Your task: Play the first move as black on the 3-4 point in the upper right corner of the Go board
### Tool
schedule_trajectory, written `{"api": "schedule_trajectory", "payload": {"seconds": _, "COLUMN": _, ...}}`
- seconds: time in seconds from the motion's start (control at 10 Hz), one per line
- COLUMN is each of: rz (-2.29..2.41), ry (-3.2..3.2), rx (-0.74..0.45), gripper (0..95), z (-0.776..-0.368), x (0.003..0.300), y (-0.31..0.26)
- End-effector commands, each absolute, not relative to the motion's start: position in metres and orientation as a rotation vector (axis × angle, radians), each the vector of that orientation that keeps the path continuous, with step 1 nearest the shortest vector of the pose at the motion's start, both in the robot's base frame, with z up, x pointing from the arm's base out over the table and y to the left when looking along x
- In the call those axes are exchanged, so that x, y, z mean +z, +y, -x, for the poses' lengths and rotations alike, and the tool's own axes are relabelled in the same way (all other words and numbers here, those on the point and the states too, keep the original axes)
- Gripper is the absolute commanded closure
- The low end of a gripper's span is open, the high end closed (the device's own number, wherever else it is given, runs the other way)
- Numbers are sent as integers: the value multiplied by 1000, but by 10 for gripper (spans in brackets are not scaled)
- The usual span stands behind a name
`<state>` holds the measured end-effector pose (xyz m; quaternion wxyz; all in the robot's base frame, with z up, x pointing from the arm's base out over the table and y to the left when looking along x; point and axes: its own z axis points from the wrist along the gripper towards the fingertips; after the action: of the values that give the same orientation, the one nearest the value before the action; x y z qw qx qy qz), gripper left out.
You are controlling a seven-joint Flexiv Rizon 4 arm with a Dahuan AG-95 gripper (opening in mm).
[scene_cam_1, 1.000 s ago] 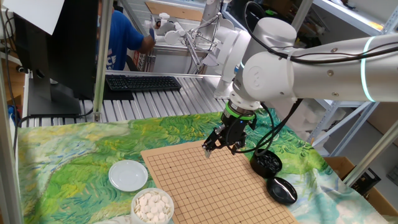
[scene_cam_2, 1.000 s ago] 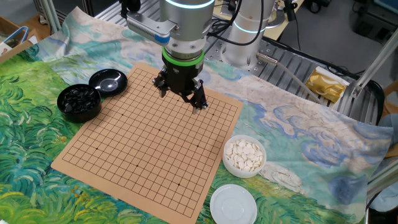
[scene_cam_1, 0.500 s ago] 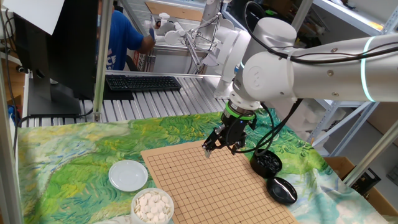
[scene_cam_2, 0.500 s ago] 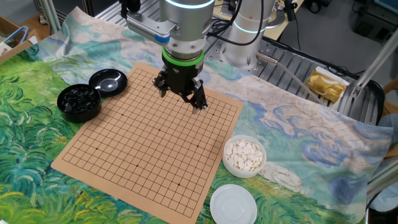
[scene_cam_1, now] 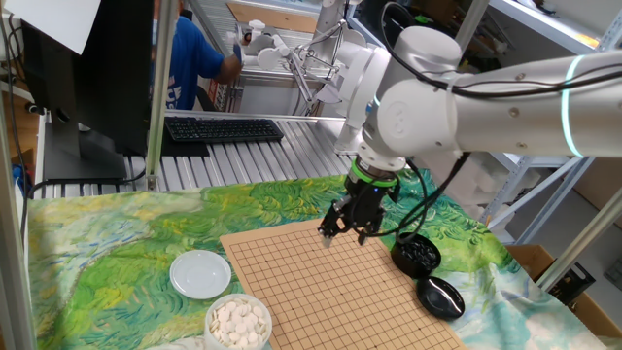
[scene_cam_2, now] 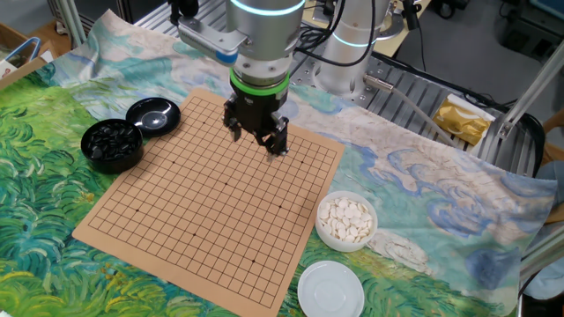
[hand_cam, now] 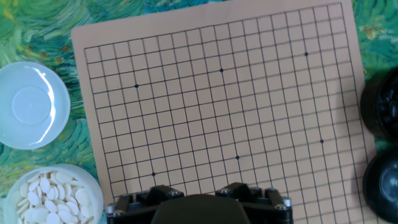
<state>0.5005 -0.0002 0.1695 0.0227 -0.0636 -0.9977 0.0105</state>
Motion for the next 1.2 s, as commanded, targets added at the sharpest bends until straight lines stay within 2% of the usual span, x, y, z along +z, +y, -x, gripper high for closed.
{"api": "schedule_trajectory", "payload": {"seconds": 0.1, "rz": 461, "ry": -2992, "rx": 74, "gripper": 950, "z": -500, "x": 170, "y": 0}}
{"api": "schedule_trajectory", "payload": {"seconds": 1.2, "rz": 306, "ry": -3057, "rx": 71, "gripper": 950, "z": -504, "x": 172, "y": -3}}
